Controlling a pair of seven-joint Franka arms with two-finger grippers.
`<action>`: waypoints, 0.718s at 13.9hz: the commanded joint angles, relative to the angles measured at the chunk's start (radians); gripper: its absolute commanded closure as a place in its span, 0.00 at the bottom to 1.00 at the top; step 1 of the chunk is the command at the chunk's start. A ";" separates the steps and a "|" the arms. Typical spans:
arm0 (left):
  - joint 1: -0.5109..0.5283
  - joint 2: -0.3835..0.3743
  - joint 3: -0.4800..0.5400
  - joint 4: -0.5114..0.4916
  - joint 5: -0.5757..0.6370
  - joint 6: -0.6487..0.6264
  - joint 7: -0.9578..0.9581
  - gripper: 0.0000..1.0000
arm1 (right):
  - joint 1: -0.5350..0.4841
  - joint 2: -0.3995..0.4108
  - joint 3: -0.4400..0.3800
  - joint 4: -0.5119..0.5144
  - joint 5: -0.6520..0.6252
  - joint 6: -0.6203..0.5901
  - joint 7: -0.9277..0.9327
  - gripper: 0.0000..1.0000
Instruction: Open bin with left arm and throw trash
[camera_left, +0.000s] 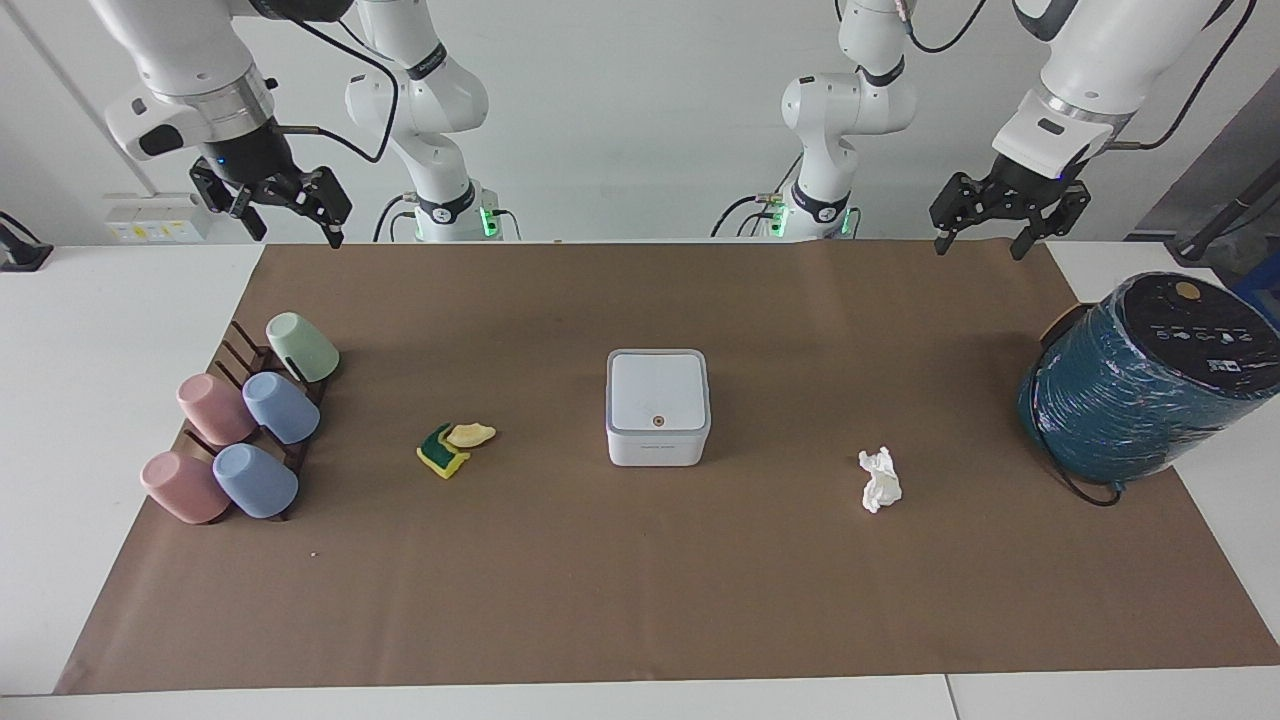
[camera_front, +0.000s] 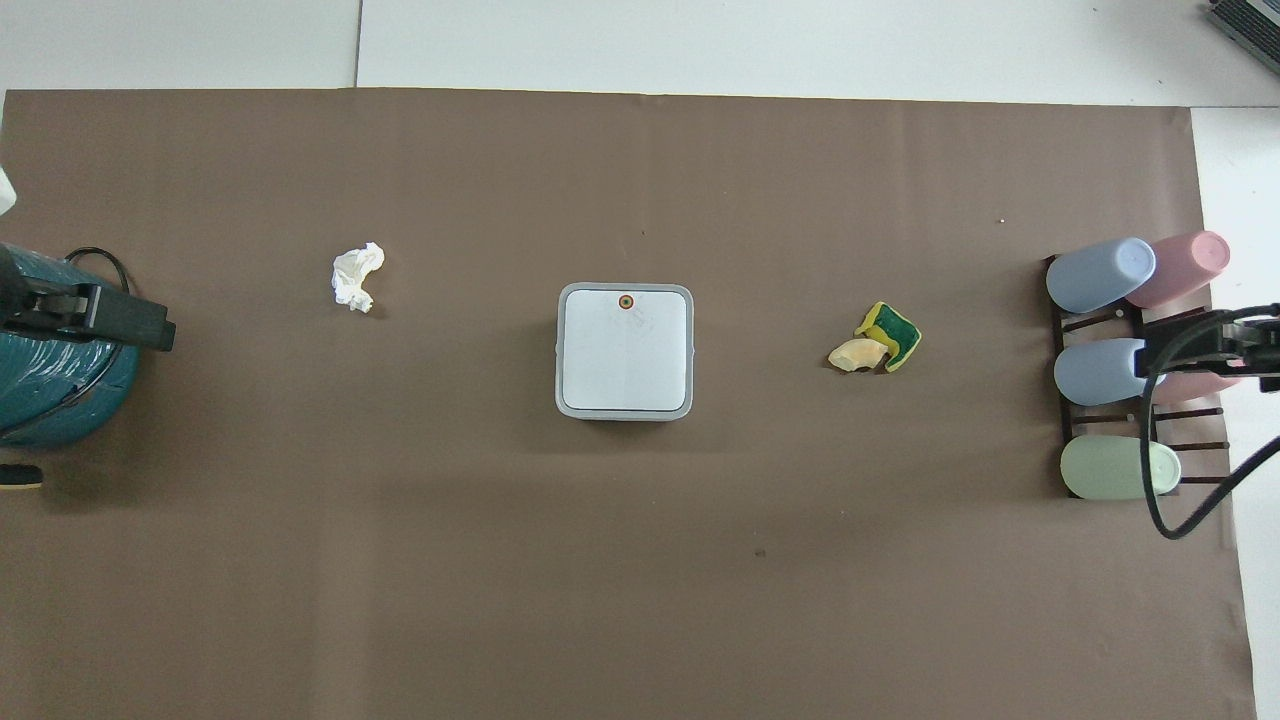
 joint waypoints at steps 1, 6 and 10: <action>0.008 -0.025 -0.007 -0.022 0.014 -0.011 -0.008 0.00 | -0.026 -0.022 0.018 -0.025 0.018 0.024 -0.029 0.00; 0.001 -0.027 -0.009 -0.024 0.013 -0.011 -0.011 0.00 | -0.026 -0.026 0.018 -0.031 0.020 0.033 -0.018 0.00; -0.010 -0.028 -0.012 -0.039 0.013 0.042 -0.010 0.00 | -0.024 -0.023 0.018 -0.057 0.020 0.079 -0.017 0.00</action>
